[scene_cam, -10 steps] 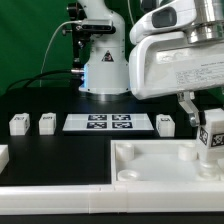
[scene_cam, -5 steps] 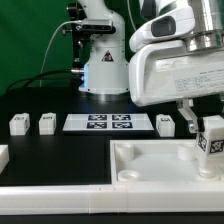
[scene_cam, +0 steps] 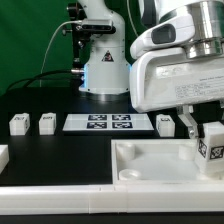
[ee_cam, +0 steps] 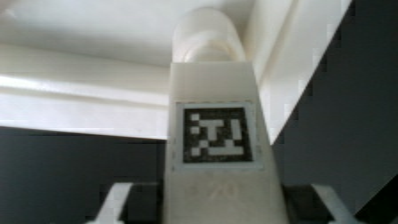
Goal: Assemble one leg
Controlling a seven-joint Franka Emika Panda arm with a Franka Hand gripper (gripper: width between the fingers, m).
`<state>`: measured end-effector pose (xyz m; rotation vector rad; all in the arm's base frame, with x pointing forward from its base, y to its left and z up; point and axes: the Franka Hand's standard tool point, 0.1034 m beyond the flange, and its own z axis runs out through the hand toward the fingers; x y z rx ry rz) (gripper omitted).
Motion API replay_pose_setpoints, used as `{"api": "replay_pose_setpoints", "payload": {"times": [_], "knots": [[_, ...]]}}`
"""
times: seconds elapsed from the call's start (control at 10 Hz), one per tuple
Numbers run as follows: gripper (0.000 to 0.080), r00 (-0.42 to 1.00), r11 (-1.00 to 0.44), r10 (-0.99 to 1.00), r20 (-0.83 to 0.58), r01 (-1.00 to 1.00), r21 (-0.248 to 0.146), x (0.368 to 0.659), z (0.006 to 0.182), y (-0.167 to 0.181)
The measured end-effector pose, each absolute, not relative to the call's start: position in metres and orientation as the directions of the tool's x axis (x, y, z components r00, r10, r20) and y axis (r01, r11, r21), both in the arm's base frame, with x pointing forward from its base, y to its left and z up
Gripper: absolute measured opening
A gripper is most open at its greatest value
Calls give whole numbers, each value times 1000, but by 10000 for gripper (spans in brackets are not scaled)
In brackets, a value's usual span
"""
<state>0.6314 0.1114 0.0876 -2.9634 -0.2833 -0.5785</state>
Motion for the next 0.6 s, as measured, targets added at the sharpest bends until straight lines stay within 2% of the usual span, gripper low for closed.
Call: {"api": "replay_pose_setpoints", "payload": {"times": [0.6], "knots": [[294,891,-978,156,427,199,-58,631,86,110]]}}
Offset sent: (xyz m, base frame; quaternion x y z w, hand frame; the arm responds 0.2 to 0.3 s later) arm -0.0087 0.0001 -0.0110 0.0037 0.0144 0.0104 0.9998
